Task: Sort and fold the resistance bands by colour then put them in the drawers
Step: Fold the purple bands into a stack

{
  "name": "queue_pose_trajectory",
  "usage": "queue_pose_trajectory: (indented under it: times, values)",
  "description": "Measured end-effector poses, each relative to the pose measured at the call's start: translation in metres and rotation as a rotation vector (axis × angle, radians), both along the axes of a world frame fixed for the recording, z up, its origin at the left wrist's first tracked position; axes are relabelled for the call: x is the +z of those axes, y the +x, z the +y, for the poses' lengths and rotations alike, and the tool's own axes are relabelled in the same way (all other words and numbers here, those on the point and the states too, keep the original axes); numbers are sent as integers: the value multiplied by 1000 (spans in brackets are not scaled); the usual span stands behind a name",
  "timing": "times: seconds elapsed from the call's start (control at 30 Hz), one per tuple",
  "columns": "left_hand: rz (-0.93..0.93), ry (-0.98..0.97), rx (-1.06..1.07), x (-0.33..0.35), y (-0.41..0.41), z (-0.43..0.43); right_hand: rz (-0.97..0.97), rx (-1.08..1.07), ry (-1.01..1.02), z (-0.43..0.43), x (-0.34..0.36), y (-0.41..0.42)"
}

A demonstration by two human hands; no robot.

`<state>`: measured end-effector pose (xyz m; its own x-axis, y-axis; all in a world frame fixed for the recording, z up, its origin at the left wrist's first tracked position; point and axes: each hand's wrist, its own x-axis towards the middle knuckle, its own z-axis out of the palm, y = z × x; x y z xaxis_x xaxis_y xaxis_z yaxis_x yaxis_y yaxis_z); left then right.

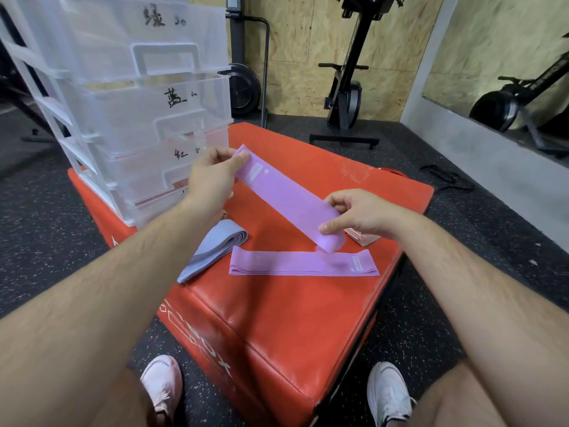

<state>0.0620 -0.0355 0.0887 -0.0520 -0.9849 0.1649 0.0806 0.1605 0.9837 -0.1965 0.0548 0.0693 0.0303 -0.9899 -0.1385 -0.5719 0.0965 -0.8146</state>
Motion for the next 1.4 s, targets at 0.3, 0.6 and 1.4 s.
queue_pose_trajectory:
  times: [0.3,0.6,1.4]
  values:
    - [-152,111,105,-32,22,4,57,-59,187,33,-14,-48]
    - [-362,112,58,-66,33,16,-138,-193,269,54,-28,-69]
    - [-974,-190,-34,-105,24,31,266,-325,88,44,-64,-56]
